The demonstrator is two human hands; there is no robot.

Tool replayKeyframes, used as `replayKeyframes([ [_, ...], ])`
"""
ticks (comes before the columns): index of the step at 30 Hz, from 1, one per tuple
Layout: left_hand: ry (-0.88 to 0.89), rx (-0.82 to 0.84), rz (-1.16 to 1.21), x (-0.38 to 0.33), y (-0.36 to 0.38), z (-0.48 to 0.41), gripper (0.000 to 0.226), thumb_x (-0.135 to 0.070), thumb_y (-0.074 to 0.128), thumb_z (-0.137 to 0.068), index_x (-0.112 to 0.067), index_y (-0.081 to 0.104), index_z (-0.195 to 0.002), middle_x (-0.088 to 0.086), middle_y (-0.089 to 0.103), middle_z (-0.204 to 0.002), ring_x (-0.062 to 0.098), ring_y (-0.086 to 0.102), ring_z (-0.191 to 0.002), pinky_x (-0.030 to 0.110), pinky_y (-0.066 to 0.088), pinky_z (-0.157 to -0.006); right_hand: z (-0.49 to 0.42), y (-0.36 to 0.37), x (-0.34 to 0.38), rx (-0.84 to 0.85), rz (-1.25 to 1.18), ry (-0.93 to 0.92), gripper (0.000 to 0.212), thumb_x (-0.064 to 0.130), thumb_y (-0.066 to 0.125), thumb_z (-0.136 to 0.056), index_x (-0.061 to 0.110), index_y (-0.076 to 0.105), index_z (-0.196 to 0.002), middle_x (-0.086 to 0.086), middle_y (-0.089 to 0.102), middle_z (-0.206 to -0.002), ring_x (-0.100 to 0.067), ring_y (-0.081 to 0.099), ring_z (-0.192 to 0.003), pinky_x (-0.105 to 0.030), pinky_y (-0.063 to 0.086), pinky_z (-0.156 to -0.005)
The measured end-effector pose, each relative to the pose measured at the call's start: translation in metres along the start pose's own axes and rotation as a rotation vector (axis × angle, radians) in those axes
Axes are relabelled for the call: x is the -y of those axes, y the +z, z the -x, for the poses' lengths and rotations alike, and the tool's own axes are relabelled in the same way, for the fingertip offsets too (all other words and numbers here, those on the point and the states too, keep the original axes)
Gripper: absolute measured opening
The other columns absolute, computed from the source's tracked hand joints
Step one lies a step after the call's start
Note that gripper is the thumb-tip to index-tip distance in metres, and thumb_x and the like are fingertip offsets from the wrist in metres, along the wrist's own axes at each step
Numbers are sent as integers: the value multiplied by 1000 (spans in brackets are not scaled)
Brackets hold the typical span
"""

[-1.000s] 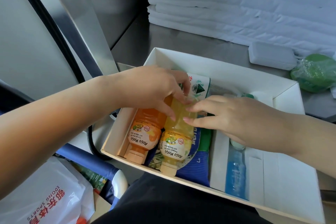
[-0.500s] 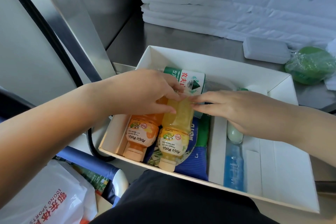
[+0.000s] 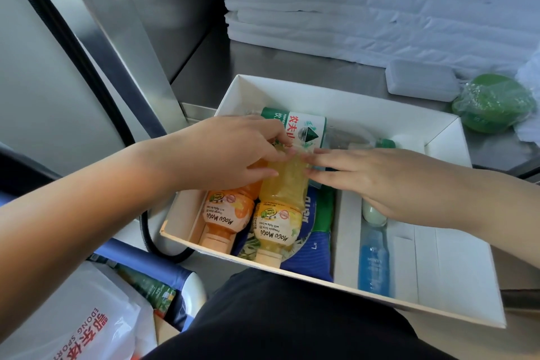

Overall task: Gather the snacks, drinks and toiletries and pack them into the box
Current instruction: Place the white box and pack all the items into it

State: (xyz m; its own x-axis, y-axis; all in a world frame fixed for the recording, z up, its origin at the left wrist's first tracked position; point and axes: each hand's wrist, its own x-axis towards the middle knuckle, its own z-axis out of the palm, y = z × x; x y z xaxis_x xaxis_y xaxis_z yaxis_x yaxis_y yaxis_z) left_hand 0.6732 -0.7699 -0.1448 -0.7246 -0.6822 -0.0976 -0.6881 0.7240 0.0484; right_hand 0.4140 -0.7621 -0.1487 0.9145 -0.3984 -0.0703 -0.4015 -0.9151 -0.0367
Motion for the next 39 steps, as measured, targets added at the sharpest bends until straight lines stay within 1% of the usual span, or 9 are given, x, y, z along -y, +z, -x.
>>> replayKeyframes([
  [7,8,-35,12,-1,-2,1,45,-50,35,-89,-34,55,-127,-12,47,-130,8,40,-117,27,32,-98,4,6,-1,171,-53,52,64,7,39,-96,26,10,-150,7,3,-158,-5,-1,-144,-24,8,-118],
  [13,-14,-257,-62,-8,-8,-5,61,-58,22,-93,-28,25,-146,-5,9,-157,13,7,-143,34,10,-114,15,-6,-6,-23,187,253,64,40,38,-94,14,22,-150,-8,9,-159,-24,5,-146,-40,16,-115],
  [17,-106,-205,-68,-6,-11,-28,69,-64,7,-91,-30,-12,-147,-10,-20,-154,7,-24,-139,25,-19,-110,26,-5,-23,11,151,529,78,58,18,-89,21,-18,-147,-1,-25,-155,-15,-24,-142,-34,-7,-117],
  [20,-51,-114,-35,-5,-9,-52,68,-59,4,-90,-27,-10,-147,-14,-19,-151,4,-22,-139,22,-18,-110,34,1,-32,20,84,577,79,61,17,-88,30,-36,-138,10,-39,-148,-7,-32,-138,-20,-28,-105],
  [26,25,-103,147,7,-12,-70,56,-54,22,-94,-39,13,-147,-25,6,-149,-15,1,-129,-1,-9,-100,35,6,-41,-46,-4,553,73,57,23,-91,38,-24,-143,19,-24,-152,2,-19,-139,-17,-15,-111],
  [29,2,-159,290,13,-17,-78,45,-46,36,-95,-47,31,-139,-26,36,-141,-6,33,-129,12,23,-105,34,-5,-47,-184,-266,625,62,52,34,-93,39,10,-149,27,15,-148,16,8,-128,-4,2,-104],
  [32,14,-198,316,14,-15,-83,41,-40,43,-95,-51,34,-133,-30,41,-132,-4,43,-122,13,31,-99,27,-11,-64,-367,-456,811,54,50,35,-95,31,29,-146,15,31,-149,7,27,-131,-18,25,-103],
  [34,29,-241,327,16,-12,-83,40,-41,44,-94,-53,35,-131,-34,40,-128,-9,41,-119,13,33,-97,19,-13,-83,-388,-479,927,54,47,35,-97,24,31,-146,8,31,-151,-7,31,-135,-25,27,-105],
  [39,58,-271,307,16,-11,-83,46,-38,47,-94,-49,33,-136,-28,41,-136,-5,42,-124,24,39,-102,5,-9,-136,-12,-338,1083,65,44,37,-99,20,8,-152,-2,-6,-159,-20,-3,-146,-40,11,-115],
])
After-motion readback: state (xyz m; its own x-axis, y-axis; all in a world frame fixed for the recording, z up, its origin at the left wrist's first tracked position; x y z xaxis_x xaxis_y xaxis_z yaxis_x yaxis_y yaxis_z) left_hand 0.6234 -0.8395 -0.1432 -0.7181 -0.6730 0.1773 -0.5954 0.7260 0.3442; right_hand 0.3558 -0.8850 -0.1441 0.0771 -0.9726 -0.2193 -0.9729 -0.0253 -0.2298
